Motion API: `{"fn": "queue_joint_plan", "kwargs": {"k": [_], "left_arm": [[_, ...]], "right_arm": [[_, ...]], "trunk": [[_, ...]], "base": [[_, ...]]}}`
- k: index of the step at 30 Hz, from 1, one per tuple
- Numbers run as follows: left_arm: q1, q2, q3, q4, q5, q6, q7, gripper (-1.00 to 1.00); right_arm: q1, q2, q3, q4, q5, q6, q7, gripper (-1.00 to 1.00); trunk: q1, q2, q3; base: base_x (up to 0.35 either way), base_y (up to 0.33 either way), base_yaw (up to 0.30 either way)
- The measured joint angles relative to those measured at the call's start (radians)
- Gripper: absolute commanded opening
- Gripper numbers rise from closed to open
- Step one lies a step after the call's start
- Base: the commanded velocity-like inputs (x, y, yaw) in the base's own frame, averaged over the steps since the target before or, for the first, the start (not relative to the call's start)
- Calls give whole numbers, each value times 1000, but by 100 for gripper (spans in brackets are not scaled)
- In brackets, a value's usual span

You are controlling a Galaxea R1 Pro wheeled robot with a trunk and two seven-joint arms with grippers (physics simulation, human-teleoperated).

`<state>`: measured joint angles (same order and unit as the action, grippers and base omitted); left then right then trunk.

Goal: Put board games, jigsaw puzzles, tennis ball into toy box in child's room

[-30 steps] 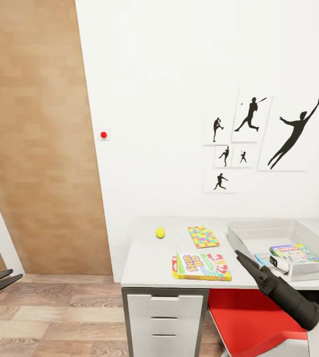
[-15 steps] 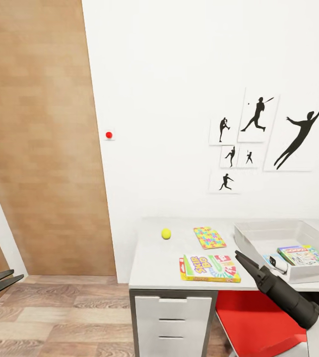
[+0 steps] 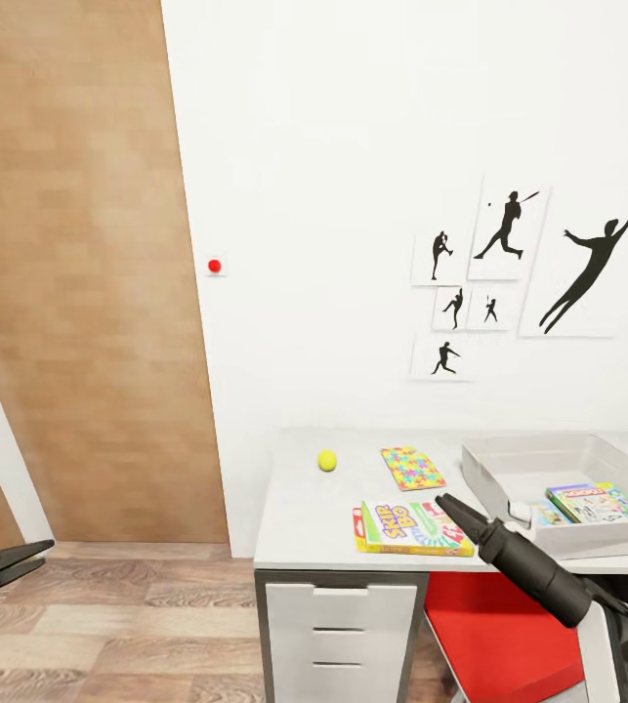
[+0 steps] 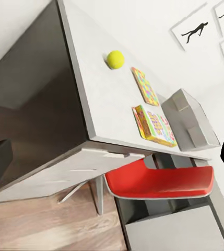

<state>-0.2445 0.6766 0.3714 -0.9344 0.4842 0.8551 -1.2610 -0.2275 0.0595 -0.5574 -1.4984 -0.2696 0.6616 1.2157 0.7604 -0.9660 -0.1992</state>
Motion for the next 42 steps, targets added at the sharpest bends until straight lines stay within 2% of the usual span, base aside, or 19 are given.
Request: {"fn": "queue_joint_plan", "kwargs": {"k": [5, 8, 11, 12, 14, 15, 18, 19, 23, 24, 27, 28, 30, 31, 34, 38, 42], "left_arm": [[-4, -16, 0, 0, -6, 1, 27, 100], [-4, -20, 0, 0, -8, 1, 38, 100], [-5, -24, 0, -1, -8, 1, 50, 100], [-5, -28, 0, -2, -8, 1, 57, 100], [-6, -31, 0, -2, -9, 1, 66, 100], [-6, -34, 0, -3, -9, 1, 74, 100], [-6, -36, 0, -4, -8, 1, 86, 100], [-6, -37, 0, -4, -7, 2, 94, 100], [-6, -38, 0, -4, -6, 2, 109, 100], [-7, -38, 0, -4, -5, 2, 118, 100], [-7, -40, 0, -7, -2, 2, 132, 100], [-8, -42, -1, -12, 0, 2, 141, 100], [-10, -43, -1, -15, 1, 3, 148, 100], [-17, -44, -1, -18, 2, 4, 154, 100], [-45, -45, -1, -18, 0, 7, 172, 100], [-72, -54, 0, -16, -2, 5, 228, 100], [-79, -58, 2, -16, -1, -2, 257, 100]], "right_arm": [[0, 6, 25, 0, 0, -4, -63, 100], [0, 9, 57, -1, 1, 1, -119, 100], [-1, 11, 117, -1, 1, 14, -195, 100], [-5, 10, 150, -2, 1, 34, -244, 100], [-21, 9, 184, -2, 0, 74, -303, 100], [-58, 10, 212, -1, -3, 131, -371, 100], [-142, 11, 247, 6, -8, 227, -493, 100], [-200, 13, 263, 16, -13, 278, -580, 100], [-326, 15, 287, 61, -21, 343, -761, 100], [-382, 18, 298, 95, -25, 362, -839, 100], [-466, 26, 318, 162, -26, 379, -943, 100], [-512, 31, 331, 216, -28, 381, -998, 100], [-556, 34, 342, 278, -25, 381, -1050, 100], [-594, 36, 349, 340, -22, 381, -1095, 100], [-662, 36, 356, 461, -13, 381, -1173, 100], [-717, 28, 358, 582, -2, 382, -1263, 100], [-731, 22, 353, 617, -6, 382, -1298, 100]], "trunk": [[0, 0, 0], [0, 0, 0], [0, 0, 0], [0, 0, 0], [0, 0, 0], [0, 0, 0], [0, 0, 0], [0, 0, 0], [0, 0, 0], [0, 0, 0], [0, 0, 0], [0, 0, 0], [0, 0, 0], [0, 0, 0], [0, 0, 0], [0, 0, 0], [0, 0, 0]], "base": [[0, 0, 0], [0, 0, 0], [0, 0, 0], [0, 0, 0], [0, 0, 0], [0, 0, 0], [0, 0, 0], [0, 0, 0], [0, 0, 0], [0, 0, 0], [0, 0, 0], [0, 0, 0], [0, 0, 0], [0, 0, 0], [0, 0, 0], [0, 0, 0], [0, 0, 0]]}}
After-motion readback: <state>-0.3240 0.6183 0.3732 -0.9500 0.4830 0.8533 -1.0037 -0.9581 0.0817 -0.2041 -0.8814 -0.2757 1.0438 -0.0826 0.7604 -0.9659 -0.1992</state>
